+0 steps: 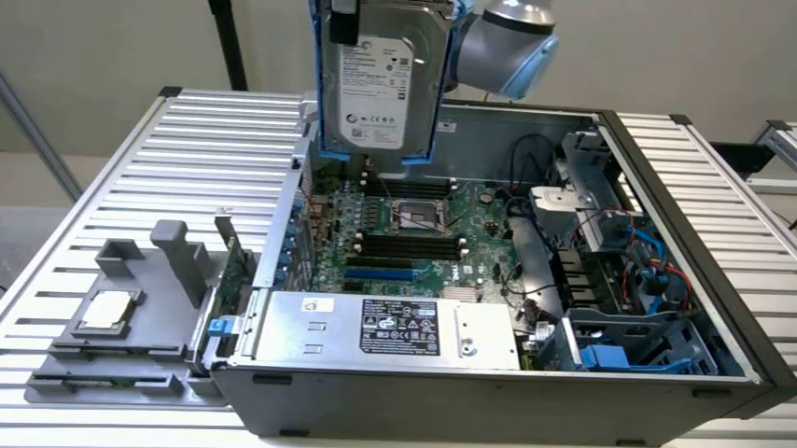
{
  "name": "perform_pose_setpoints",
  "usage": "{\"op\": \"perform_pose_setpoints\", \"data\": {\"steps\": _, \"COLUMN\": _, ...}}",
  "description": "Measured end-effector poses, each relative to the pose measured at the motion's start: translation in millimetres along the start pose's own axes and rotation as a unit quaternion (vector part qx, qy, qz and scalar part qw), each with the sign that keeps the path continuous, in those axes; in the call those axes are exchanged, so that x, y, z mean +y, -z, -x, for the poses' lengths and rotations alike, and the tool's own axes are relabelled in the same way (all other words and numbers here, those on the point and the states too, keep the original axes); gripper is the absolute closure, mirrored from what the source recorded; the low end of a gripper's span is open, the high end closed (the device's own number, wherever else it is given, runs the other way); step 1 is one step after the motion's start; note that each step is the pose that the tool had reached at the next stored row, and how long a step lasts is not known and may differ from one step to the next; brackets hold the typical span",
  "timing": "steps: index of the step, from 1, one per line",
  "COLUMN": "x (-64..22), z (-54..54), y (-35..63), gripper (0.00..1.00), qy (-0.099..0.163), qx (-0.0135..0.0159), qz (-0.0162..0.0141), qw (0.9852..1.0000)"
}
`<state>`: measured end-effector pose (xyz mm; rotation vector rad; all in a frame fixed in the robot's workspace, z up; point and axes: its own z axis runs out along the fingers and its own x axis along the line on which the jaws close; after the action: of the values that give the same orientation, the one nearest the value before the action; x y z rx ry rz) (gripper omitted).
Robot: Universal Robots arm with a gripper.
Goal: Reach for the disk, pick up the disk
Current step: 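Pick up the disk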
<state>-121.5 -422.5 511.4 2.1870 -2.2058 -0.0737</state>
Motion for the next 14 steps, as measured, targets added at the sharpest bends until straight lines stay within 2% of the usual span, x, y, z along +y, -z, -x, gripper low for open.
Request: {"op": "perform_pose_setpoints", "data": {"steps": 14, "x": -63.9, "z": -6.5, "y": 2.7, "gripper": 0.67, "qy": 0.000, "qx": 0.0000, "qz": 0.0000, "qw": 1.0000}}
